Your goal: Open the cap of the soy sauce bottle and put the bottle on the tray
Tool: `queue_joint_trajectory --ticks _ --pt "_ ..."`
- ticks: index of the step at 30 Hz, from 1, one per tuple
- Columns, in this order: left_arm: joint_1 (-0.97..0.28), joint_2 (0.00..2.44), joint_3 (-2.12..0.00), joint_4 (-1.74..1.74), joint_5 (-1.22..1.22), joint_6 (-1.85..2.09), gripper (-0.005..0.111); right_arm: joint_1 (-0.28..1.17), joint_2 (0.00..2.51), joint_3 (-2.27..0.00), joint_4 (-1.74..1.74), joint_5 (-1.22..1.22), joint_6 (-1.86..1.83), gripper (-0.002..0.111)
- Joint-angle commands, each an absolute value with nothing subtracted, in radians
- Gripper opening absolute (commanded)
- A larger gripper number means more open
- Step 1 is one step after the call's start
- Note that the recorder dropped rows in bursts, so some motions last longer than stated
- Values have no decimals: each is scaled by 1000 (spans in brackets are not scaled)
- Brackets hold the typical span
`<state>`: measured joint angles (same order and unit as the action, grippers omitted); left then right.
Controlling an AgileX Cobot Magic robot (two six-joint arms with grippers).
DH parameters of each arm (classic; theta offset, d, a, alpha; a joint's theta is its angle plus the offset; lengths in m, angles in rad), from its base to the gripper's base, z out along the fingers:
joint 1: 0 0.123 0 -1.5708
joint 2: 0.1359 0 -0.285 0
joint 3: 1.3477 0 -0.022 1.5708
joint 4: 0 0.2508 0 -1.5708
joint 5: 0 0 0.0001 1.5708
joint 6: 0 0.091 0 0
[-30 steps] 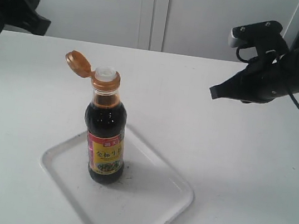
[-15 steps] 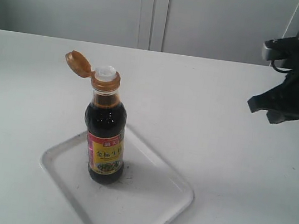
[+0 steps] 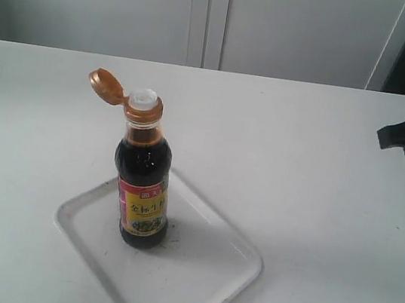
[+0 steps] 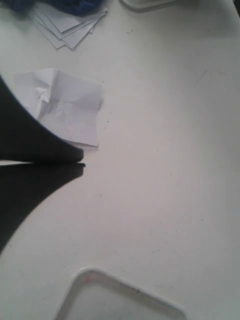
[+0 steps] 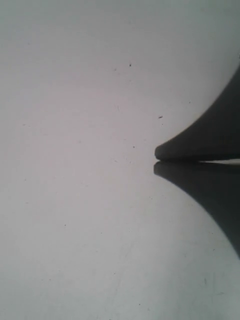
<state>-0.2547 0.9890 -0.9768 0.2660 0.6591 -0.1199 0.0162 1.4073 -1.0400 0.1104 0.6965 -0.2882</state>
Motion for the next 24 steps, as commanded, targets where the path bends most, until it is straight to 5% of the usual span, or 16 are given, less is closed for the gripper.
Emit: queue_joint_trajectory --ticks 1,24 --pt "-251 888 -880 254 613 -143 0 8 1308 -975 115 629 -285 0" --pt "-251 354 -523 250 403 -217 0 10 786 -598 161 206 -285 0"
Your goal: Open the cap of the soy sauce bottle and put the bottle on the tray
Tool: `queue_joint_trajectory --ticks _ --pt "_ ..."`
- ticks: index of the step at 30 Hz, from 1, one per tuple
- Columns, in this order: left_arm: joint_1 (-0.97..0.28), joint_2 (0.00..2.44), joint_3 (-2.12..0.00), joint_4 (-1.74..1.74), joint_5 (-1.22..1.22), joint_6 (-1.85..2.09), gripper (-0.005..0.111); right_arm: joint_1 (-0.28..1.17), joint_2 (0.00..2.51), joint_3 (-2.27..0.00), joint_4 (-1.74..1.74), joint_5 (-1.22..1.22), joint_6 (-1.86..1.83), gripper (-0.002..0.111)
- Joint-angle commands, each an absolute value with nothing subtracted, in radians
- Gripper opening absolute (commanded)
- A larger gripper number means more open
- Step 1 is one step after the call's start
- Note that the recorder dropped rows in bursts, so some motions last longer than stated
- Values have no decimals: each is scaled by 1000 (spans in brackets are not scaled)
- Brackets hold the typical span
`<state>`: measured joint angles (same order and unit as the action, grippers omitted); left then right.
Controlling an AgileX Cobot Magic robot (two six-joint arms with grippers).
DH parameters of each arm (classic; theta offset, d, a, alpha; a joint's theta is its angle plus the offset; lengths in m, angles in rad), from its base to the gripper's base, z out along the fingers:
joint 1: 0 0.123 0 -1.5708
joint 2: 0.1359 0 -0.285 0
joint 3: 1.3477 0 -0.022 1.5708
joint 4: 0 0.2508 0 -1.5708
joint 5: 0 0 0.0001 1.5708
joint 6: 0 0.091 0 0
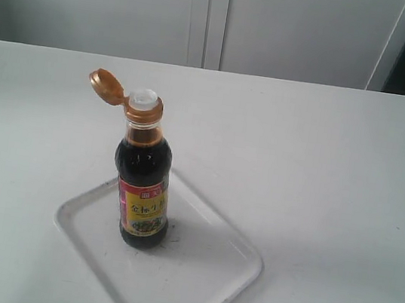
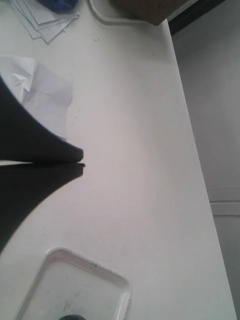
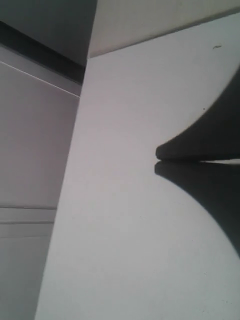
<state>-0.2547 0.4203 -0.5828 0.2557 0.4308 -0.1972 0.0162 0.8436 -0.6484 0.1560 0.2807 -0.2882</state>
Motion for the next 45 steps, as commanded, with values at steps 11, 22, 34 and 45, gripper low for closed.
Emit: queue_joint_trajectory --ticks 11,22,34,45 --pt "-251 144 -430 250 403 -276 0 10 578 -504 186 189 -285 0" --pt "-251 19 -430 198 509 -286 0 10 365 -379 237 169 -282 0" --pt "-251 0 -430 201 502 -286 0 10 256 -338 237 166 -282 0" --pt "-251 0 -430 200 500 -286 0 10 256 -338 237 166 -282 0"
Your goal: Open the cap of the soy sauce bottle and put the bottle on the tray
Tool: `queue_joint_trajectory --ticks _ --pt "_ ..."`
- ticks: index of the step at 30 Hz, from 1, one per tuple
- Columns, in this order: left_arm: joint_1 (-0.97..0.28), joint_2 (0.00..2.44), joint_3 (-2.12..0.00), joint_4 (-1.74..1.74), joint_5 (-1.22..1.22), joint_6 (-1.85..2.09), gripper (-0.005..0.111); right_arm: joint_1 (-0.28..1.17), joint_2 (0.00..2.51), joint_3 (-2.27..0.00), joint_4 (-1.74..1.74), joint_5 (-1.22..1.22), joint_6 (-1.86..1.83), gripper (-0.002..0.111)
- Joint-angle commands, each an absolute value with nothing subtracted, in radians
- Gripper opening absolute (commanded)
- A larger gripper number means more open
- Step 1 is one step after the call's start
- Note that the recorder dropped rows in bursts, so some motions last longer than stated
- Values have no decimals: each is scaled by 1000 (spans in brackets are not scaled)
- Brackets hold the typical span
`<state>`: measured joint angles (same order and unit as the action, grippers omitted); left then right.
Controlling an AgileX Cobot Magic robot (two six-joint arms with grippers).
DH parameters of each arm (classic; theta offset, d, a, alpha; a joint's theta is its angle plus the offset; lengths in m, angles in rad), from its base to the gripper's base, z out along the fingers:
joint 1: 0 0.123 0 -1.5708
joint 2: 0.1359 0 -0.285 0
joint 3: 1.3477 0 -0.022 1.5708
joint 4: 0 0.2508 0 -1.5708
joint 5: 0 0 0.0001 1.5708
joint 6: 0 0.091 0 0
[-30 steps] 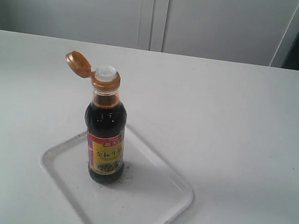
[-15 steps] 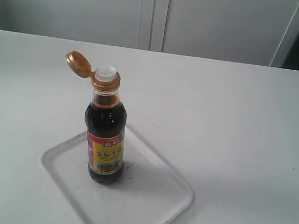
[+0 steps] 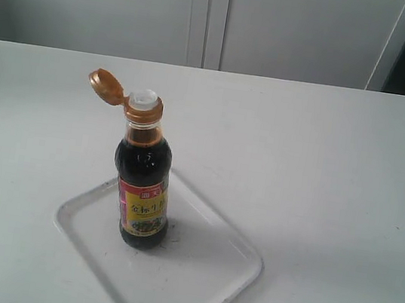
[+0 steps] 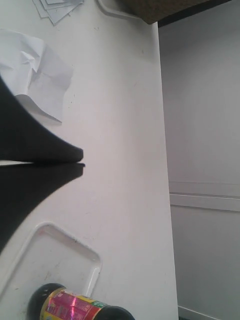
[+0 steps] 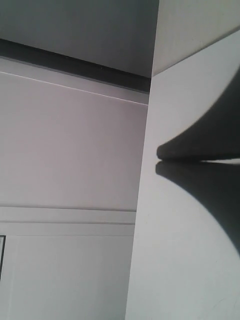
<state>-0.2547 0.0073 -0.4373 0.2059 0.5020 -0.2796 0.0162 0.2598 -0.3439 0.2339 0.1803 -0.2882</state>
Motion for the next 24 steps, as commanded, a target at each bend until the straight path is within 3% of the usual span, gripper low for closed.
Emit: queue_joint_trajectory --ticks 1,12,20,24 --pt "-251 0 -430 200 500 -288 0 10 256 -338 237 166 -282 0" --pt "-235 0 -380 73 415 -50 0 10 256 -338 237 166 -282 0" --pt "-10 0 -236 -47 366 0 0 10 256 -338 237 168 -282 0" --pt "5 0 -172 -49 360 0 0 10 256 -338 237 168 -282 0"
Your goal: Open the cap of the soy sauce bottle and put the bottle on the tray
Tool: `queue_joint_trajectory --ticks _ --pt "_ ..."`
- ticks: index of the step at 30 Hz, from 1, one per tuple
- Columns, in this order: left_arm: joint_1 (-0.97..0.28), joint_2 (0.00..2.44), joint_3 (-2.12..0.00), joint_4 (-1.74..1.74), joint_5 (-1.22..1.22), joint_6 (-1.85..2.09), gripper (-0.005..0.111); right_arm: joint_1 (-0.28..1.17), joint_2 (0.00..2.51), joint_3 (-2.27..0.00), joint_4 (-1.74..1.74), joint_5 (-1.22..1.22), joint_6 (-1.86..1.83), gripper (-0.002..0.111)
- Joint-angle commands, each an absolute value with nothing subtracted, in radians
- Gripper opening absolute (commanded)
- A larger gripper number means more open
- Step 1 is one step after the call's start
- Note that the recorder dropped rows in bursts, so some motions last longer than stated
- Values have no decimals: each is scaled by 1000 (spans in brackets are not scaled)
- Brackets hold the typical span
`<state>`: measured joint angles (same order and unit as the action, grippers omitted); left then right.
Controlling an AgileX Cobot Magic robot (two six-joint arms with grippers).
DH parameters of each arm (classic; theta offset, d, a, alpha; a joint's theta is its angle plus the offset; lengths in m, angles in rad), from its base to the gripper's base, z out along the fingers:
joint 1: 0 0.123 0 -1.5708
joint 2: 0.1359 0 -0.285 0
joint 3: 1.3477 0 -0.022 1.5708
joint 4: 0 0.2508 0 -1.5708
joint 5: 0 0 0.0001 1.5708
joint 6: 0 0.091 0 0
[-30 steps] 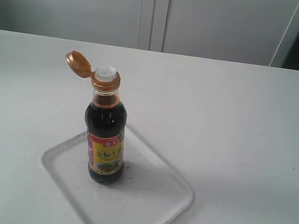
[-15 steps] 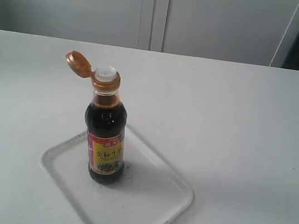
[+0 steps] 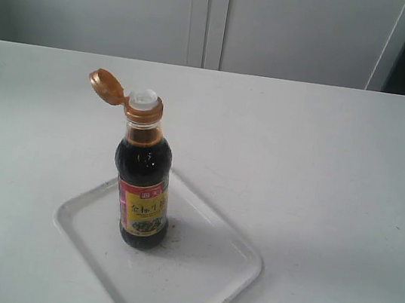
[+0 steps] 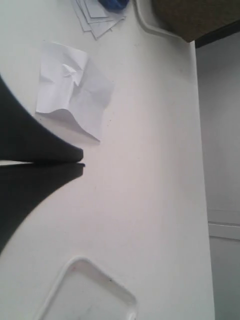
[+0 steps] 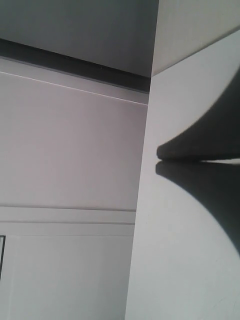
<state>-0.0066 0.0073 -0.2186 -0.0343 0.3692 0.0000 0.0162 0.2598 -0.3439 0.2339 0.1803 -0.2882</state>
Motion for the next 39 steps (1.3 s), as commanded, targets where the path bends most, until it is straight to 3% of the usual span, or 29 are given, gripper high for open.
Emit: queue_joint_trajectory --ticks 1,16,39 --pt "10 0 -159 -49 360 0 0 10 256 -338 237 168 -282 0" --pt "30 0 0 -71 277 0 0 10 256 -338 237 168 -282 0" --pt "30 0 0 -84 225 0 0 10 255 -338 237 170 -282 0"
